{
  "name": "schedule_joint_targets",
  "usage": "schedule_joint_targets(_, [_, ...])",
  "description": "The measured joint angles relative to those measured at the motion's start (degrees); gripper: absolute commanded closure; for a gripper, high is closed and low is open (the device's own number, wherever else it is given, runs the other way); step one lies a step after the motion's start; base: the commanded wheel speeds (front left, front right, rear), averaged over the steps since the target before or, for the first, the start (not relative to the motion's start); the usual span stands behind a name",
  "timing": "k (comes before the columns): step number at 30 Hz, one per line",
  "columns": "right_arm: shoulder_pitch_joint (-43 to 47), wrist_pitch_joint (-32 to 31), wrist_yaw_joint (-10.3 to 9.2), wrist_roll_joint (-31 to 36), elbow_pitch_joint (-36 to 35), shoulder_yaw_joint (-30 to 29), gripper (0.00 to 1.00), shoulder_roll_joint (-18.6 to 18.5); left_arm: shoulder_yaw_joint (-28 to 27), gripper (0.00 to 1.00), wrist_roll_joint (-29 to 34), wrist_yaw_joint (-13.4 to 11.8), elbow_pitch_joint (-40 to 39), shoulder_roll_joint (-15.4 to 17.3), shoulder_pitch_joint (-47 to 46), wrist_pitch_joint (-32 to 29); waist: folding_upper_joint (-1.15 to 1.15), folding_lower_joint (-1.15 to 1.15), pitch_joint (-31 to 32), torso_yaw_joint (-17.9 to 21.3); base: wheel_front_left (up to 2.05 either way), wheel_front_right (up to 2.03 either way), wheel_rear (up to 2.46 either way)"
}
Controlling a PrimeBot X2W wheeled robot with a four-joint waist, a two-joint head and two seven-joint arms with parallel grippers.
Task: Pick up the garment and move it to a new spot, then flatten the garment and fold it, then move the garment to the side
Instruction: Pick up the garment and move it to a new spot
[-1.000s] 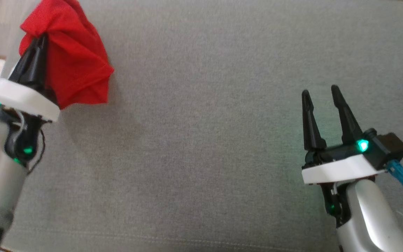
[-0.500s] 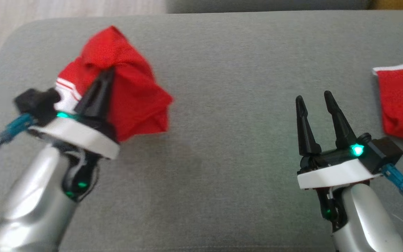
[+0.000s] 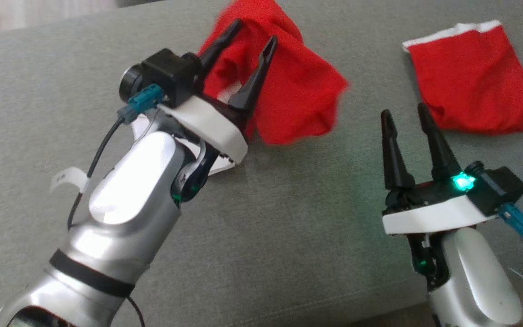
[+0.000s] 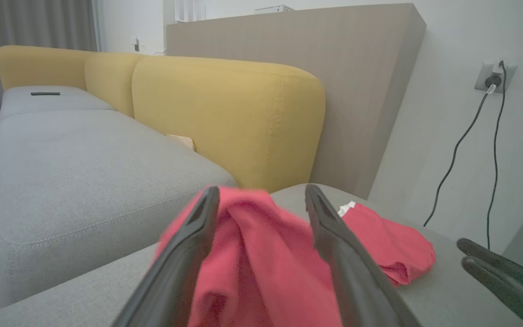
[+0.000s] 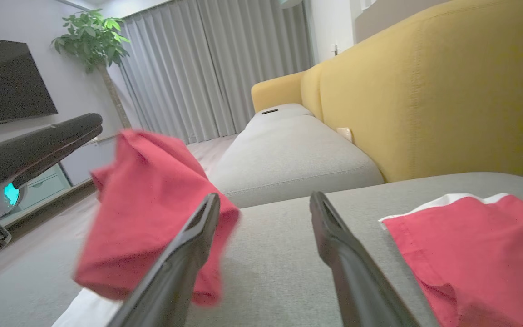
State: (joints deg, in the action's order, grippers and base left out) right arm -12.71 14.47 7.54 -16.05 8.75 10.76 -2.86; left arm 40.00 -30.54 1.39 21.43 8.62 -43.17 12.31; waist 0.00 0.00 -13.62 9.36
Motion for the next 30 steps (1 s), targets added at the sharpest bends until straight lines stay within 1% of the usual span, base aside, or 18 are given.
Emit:
schedule_joint_targets(4, [-0.33, 0.0, 0.0, -1.46, -0.37, -1.2, 0.0, 0.0, -0.6, 0.0, 0.79, -0.45, 3.13, -1.1, -1.21, 1.47, 0.0, 0.0, -1.56, 1.68, 0.0, 0.0, 0.0])
schedule_joint_targets(8, [-0.29, 0.0, 0.0, -0.85, -0.27, -2.13, 0.0, 0.0, -3.28, 0.0, 0.78, -0.43, 4.75, -0.7, -0.43, 1.98, 0.0, 0.01, -1.63, 0.38, 0.0, 0.0, 0.0])
schedule_joint_targets(9, [-0.21, 0.0, 0.0, -0.32, -0.14, -2.54, 0.0, 0.01, -5.89, 0.0, 0.76, -0.4, 4.03, -0.21, 0.91, 1.99, 0.0, 0.01, -1.1, -0.95, 0.0, 0.0, 0.0])
schedule_joint_targets(14, [0.38, 0.13, 0.0, 1.82, 0.26, -3.9, 0.0, 0.01, -14.29, 0.0, 1.78, -0.31, -1.02, 1.79, 8.42, 2.38, 0.0, 0.0, 0.49, -5.35, 0.0, 0.0, 0.0])
schedule_joint_targets(17, [0.83, 0.15, 0.0, 2.88, 1.07, -4.41, 0.0, 0.03, -18.61, 0.0, 2.96, 0.47, -3.13, 2.38, 14.79, 2.38, 0.0, 0.0, 1.79, -8.16, 0.0, 0.0, 0.0])
schedule_joint_targets(20, [1.52, 0.16, 0.0, 3.68, 1.33, -4.81, 0.0, 0.03, -21.46, 0.0, 4.47, 1.74, -4.93, 2.5, 20.81, 2.38, 0.0, 0.0, 3.36, -10.78, 0.0, 0.0, 0.0])
schedule_joint_targets(25, [3.71, 0.15, 0.0, 4.37, 2.57, -4.6, 0.0, 0.04, -26.04, 0.0, 6.87, 3.22, -8.12, 1.27, 29.27, 2.4, 0.0, 0.0, 6.41, -14.3, 0.0, 0.0, 0.0])
schedule_joint_targets(27, [4.25, 0.16, 0.0, 4.33, 2.77, -4.48, 0.0, 0.04, -26.28, 0.0, 7.56, 3.58, -8.59, 0.87, 30.78, 2.4, 0.0, 0.0, 6.96, -14.92, 0.0, 0.0, 0.0])
schedule_joint_targets(30, [5.58, 0.15, 0.0, 2.67, 3.54, -4.13, 0.0, 0.05, -26.93, 0.0, 9.45, 4.49, -9.11, -1.14, 34.98, 2.38, 0.0, 0.0, 8.34, -16.69, 0.0, 0.0, 0.0])
